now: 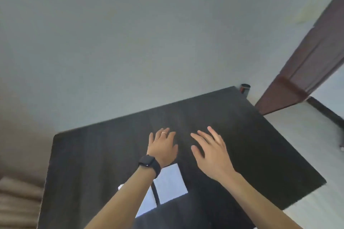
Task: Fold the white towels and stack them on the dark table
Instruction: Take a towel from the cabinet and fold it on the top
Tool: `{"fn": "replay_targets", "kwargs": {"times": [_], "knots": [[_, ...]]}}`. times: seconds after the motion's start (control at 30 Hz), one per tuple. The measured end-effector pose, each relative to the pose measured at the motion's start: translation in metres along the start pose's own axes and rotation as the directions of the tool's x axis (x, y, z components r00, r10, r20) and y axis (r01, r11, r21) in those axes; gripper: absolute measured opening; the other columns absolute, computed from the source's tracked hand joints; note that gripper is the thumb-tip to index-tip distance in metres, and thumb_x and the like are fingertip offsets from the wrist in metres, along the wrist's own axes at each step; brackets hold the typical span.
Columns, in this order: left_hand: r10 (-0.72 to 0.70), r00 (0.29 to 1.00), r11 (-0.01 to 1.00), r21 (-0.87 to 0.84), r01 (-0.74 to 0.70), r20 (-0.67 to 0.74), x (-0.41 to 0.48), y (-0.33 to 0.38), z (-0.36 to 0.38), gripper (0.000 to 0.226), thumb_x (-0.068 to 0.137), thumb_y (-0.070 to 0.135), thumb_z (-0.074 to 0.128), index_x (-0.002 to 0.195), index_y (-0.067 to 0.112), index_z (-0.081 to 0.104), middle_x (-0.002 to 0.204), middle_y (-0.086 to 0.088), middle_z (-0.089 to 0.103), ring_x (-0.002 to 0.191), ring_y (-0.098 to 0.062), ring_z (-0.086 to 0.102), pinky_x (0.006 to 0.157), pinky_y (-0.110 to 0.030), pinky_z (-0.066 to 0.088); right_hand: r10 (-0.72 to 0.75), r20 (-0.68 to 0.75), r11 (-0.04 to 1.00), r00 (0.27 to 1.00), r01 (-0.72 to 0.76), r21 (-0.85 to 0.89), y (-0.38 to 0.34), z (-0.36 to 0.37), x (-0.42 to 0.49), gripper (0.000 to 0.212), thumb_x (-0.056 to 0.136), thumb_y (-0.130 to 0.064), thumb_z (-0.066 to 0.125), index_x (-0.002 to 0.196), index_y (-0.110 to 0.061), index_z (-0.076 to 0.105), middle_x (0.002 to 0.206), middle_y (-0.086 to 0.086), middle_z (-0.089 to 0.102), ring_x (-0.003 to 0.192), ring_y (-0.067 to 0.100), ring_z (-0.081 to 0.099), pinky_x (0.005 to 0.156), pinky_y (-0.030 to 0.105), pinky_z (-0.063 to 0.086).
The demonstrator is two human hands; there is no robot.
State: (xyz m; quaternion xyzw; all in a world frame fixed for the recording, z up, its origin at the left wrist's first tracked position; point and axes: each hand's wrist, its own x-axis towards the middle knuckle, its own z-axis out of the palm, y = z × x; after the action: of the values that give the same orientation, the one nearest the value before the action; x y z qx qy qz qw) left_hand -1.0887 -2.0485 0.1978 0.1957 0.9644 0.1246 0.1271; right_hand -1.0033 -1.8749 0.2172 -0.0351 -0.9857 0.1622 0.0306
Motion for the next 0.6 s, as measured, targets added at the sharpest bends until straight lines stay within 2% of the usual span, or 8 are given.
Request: {"fn": "replay_targets", "kwargs": {"times": [0.07, 0.13, 0.2, 0.3, 0.43, 0.6], "knots": [[0.168, 0.985, 0.986, 0.006, -0.168, -0.028, 0.016, 0.050, -0.033, 0.052, 0.100, 0.041, 0.041, 0.149, 0.029, 0.032, 0.160, 0.001, 0.027, 0.150, -0.023, 0.015, 0.121, -0.051, 0.009, 0.084, -0.155, 0.996, 0.984, -0.087, -0.018, 0.025, -0.057, -0.011, 0.054, 0.096, -0.056, 0.027, 0.139, -0.036, 0.053, 0.147, -0.011, 0.050, 0.150, 0.014, 0.019, 0.121, 0.045, 0.022], [0.340, 0.937, 0.940, 0.038, -0.338, -0.084, 0.023, 0.102, -0.063, 0.052, 0.100, 0.042, 0.040, 0.149, 0.030, 0.033, 0.158, 0.002, 0.031, 0.147, -0.023, 0.023, 0.120, -0.051, 0.013, 0.206, -0.291, 0.975, 0.934, -0.220, -0.018, 0.050, -0.112, -0.037, 0.046, 0.099, -0.053, 0.036, 0.138, -0.037, 0.053, 0.146, -0.012, 0.050, 0.149, 0.014, 0.019, 0.121, 0.043, 0.021], [0.498, 0.854, 0.867, 0.046, -0.497, -0.150, 0.020, 0.159, -0.088, 0.052, 0.099, 0.043, 0.041, 0.149, 0.030, 0.035, 0.156, 0.003, 0.035, 0.144, -0.022, 0.030, 0.118, -0.050, 0.021, 0.312, -0.412, 0.938, 0.856, -0.346, -0.009, 0.070, -0.162, -0.076, 0.047, 0.099, -0.055, 0.035, 0.137, -0.037, 0.054, 0.145, -0.011, 0.051, 0.148, 0.016, 0.022, 0.122, 0.043, 0.021], [0.677, 0.694, 0.718, 0.012, -0.696, -0.245, -0.006, 0.248, -0.115, 0.050, 0.097, 0.041, 0.047, 0.145, 0.028, 0.043, 0.150, 0.001, 0.044, 0.138, -0.022, 0.039, 0.114, -0.049, 0.029, 0.379, -0.616, 0.881, 0.691, -0.473, 0.011, 0.095, -0.225, -0.151, 0.051, 0.095, -0.056, 0.034, 0.130, -0.031, 0.062, 0.133, -0.006, 0.062, 0.142, 0.023, 0.035, 0.118, 0.041, 0.028], [0.828, 0.484, 0.497, -0.027, -0.867, -0.284, -0.062, 0.357, -0.133, 0.049, 0.096, 0.037, 0.051, 0.143, 0.025, 0.046, 0.148, 0.000, 0.047, 0.135, -0.023, 0.043, 0.112, -0.045, 0.034, 0.467, -0.739, 0.763, 0.486, -0.644, 0.059, 0.114, -0.284, -0.264, 0.047, 0.094, -0.050, 0.040, 0.129, -0.029, 0.062, 0.129, -0.005, 0.065, 0.137, 0.027, 0.039, 0.110, 0.044, 0.038], [0.913, 0.244, 0.229, -0.084, -0.970, -0.328, -0.144, 0.458, -0.131, 0.048, 0.096, 0.031, 0.053, 0.142, 0.022, 0.049, 0.146, -0.001, 0.050, 0.132, -0.024, 0.047, 0.110, -0.043, 0.038, 0.467, -0.850, 0.611, 0.243, -0.784, 0.112, 0.118, -0.327, -0.396, 0.033, 0.096, -0.040, 0.052, 0.123, -0.026, 0.065, 0.124, -0.003, 0.067, 0.134, 0.029, 0.042, 0.107, 0.040, 0.039]]}}
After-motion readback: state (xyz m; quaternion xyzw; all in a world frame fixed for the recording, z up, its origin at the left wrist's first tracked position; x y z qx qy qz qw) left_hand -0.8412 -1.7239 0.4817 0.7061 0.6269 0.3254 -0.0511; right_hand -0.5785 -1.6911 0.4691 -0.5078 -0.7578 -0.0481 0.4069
